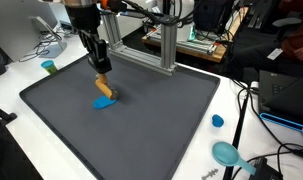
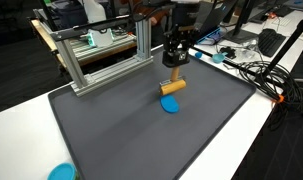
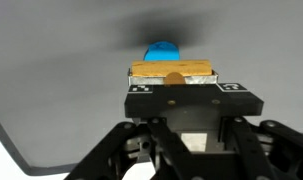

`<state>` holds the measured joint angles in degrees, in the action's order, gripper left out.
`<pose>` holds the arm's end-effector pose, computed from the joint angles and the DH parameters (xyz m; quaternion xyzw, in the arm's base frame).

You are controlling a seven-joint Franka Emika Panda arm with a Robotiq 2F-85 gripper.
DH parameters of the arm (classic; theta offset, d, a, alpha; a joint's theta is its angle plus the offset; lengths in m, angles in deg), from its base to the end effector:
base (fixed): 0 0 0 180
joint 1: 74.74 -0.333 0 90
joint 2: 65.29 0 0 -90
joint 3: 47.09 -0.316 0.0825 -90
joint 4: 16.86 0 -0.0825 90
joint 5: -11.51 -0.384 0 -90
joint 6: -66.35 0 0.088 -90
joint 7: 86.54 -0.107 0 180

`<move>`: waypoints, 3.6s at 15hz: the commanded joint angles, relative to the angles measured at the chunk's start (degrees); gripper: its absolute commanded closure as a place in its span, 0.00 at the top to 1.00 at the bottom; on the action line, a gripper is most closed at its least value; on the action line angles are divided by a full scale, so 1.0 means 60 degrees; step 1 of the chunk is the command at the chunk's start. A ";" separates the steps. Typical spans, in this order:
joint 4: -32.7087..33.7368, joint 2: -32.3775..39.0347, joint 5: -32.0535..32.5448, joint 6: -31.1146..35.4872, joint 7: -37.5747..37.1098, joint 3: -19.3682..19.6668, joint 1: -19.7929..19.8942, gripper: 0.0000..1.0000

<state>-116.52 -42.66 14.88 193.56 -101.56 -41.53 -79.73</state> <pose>0.6633 -0.0026 0.3597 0.9916 -0.1143 0.0486 0.0368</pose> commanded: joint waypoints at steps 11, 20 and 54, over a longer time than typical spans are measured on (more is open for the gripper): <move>-0.2392 -0.0312 0.0061 0.3581 0.1612 -0.0360 0.0575 0.21; -0.1629 0.0531 0.0142 0.3926 0.0593 -0.0012 0.0516 0.21; 0.1385 0.2574 -0.0941 0.2485 -0.0339 -0.0122 0.0993 0.21</move>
<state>-112.22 -33.15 10.04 205.00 -102.68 -43.01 -74.08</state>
